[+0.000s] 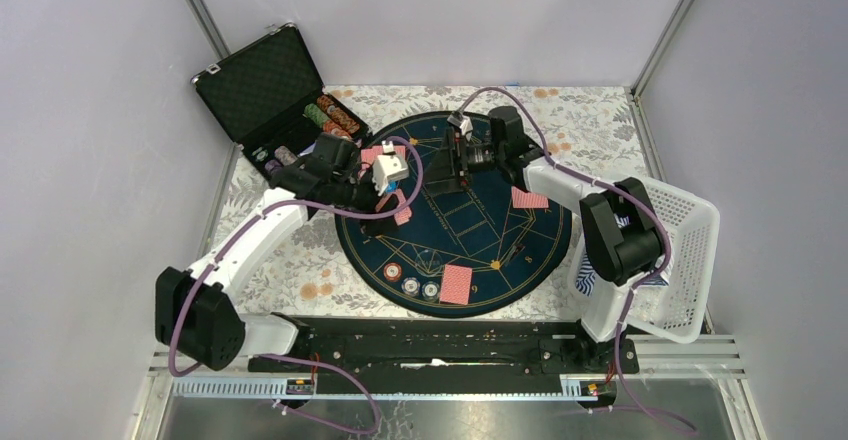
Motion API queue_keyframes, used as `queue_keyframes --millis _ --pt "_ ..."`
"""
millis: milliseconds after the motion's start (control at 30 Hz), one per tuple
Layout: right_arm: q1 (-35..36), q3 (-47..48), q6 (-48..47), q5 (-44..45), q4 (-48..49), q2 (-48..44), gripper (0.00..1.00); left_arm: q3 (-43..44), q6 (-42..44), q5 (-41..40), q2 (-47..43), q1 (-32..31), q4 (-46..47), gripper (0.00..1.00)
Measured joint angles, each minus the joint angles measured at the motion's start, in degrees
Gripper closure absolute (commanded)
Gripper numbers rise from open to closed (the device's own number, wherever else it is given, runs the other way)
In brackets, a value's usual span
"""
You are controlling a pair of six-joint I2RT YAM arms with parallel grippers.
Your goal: Distribute texas hold em gaming equipment
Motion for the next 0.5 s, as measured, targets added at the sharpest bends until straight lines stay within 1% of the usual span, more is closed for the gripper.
queue_keyframes --millis 200,500 --pt "2.8 -1.7 -5.7 0.0 -5.3 -1.9 0.14 0.0 0.0 -0.1 2.0 -1.5 0.0 1.0" --pt "7.3 -1.8 -9.3 0.6 -9.7 -2.5 0.24 0.0 0.0 -0.3 2.3 -2.4 -0.1 1.0"
